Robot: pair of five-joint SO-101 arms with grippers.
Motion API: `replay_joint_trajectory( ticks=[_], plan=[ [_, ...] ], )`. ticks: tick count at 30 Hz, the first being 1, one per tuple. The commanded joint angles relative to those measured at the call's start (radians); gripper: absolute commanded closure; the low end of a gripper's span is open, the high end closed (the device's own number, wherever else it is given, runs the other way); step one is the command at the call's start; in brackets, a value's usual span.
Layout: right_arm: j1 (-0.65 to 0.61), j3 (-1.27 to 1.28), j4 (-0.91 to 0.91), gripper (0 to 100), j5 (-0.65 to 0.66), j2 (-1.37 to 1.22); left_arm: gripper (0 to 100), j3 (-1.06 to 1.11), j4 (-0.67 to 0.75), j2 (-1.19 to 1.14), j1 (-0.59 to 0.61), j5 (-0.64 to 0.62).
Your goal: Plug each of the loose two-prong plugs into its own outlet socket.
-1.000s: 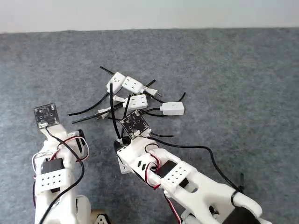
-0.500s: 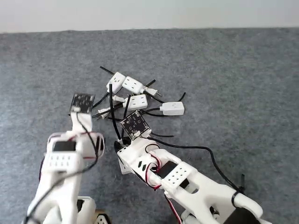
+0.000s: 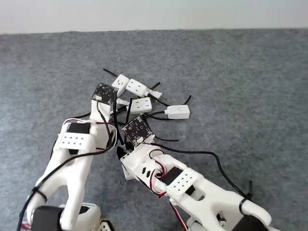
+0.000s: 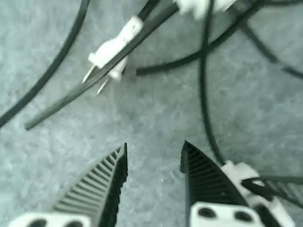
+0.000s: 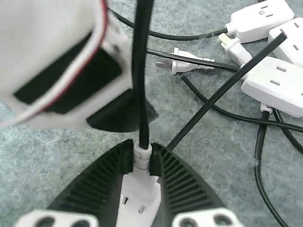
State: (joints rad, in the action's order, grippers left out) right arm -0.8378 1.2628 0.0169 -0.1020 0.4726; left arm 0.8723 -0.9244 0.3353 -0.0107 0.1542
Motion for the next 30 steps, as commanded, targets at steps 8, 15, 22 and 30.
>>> replay_joint_trajectory(
  ticks=[8,15,22,30],
  plan=[
    [-0.022,-0.023,0.116,99.1,0.017,0.054,83,0.114,-0.043,0.230,-0.044,0.069],
    [-0.015,0.003,0.246,99.1,0.017,0.163,83,0.252,-0.046,0.396,0.000,0.068],
    [-0.002,0.074,0.249,99.1,0.107,0.249,83,0.334,-0.137,0.535,0.080,0.064],
    [-0.005,0.190,0.355,99.1,0.120,0.492,83,0.357,-0.161,0.542,0.123,-0.040]
  ],
)
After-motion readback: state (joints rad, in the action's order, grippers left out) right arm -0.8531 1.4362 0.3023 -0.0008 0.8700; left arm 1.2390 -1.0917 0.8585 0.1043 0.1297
